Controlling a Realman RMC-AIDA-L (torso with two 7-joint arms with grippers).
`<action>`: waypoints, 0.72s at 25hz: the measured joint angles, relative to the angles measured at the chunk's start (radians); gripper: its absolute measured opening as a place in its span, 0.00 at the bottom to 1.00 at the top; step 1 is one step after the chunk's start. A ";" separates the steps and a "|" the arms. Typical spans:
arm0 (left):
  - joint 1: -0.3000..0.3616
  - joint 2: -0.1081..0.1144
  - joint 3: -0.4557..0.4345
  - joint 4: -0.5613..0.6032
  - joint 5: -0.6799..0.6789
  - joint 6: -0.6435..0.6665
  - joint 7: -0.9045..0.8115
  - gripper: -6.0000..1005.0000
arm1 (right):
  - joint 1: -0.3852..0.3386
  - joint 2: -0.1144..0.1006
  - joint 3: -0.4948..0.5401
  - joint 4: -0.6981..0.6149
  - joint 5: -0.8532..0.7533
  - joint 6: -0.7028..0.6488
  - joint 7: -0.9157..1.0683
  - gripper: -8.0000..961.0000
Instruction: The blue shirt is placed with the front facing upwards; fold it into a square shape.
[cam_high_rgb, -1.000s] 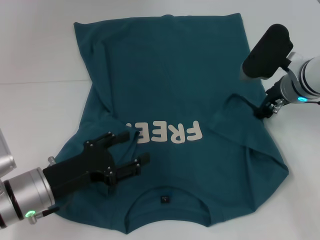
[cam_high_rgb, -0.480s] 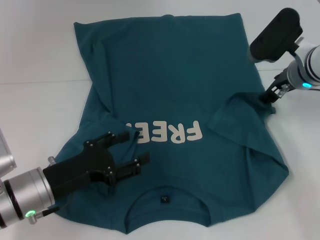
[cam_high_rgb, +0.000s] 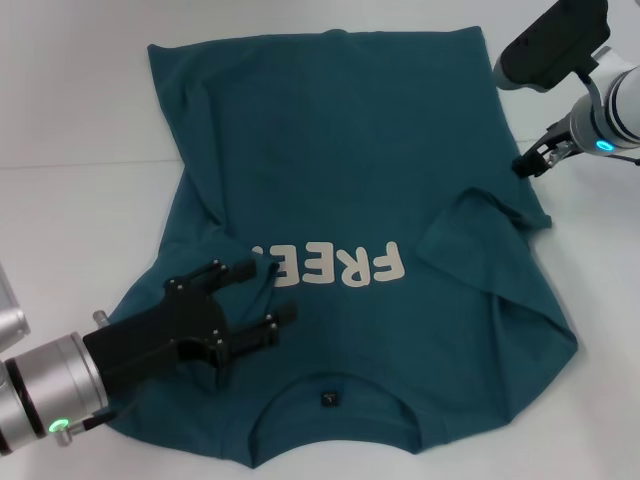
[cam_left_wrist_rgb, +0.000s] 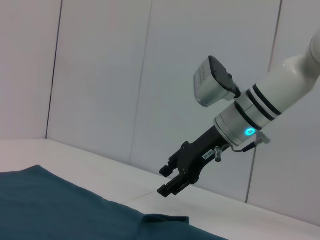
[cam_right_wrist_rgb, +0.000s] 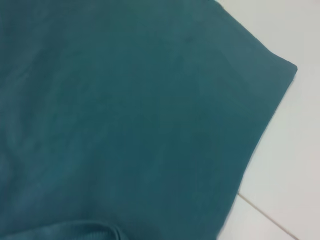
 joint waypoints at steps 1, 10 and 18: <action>0.002 0.000 0.000 0.000 0.000 0.000 0.000 0.80 | -0.007 0.001 0.002 -0.013 0.001 -0.003 0.002 0.68; 0.013 0.000 0.000 -0.001 -0.011 0.012 -0.001 0.80 | -0.153 0.052 0.004 -0.296 0.002 -0.187 -0.103 0.68; 0.013 0.000 0.001 -0.005 -0.012 0.013 -0.001 0.80 | -0.199 0.088 -0.004 -0.335 0.001 -0.236 -0.206 0.67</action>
